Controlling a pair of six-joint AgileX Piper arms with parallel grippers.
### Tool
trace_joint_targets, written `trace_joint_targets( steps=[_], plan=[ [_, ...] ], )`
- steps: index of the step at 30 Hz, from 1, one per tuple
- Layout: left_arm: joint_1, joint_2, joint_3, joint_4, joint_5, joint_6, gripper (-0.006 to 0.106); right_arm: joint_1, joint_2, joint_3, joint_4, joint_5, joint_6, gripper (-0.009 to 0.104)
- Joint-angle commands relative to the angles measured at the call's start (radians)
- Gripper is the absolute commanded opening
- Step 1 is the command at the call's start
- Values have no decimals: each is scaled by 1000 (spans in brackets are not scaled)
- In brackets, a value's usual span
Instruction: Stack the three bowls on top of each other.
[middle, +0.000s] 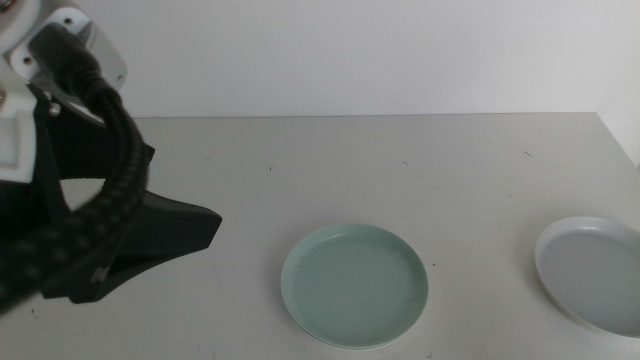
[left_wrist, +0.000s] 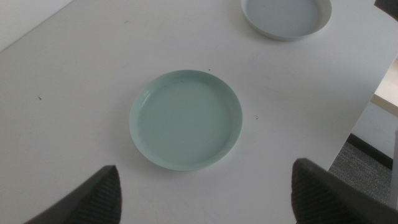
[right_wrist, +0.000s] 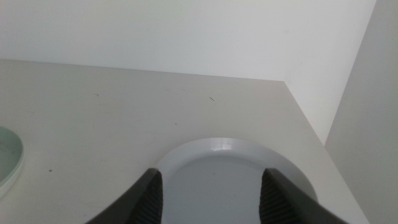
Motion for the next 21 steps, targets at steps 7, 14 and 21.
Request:
trace_joint_targets(
  steps=[7, 14, 21],
  plan=[
    [-5, -6, -30, -26, -47, -3, 105, -7, 32, -191, -39, 198, -8, 41],
    [-5, -6, -30, -26, -47, -3, 105, -7, 181, -428, -95, 306, -8, 41],
    [-5, -6, -30, -26, -47, -3, 105, -7, 392, -704, -149, 503, -8, 41]
  ],
)
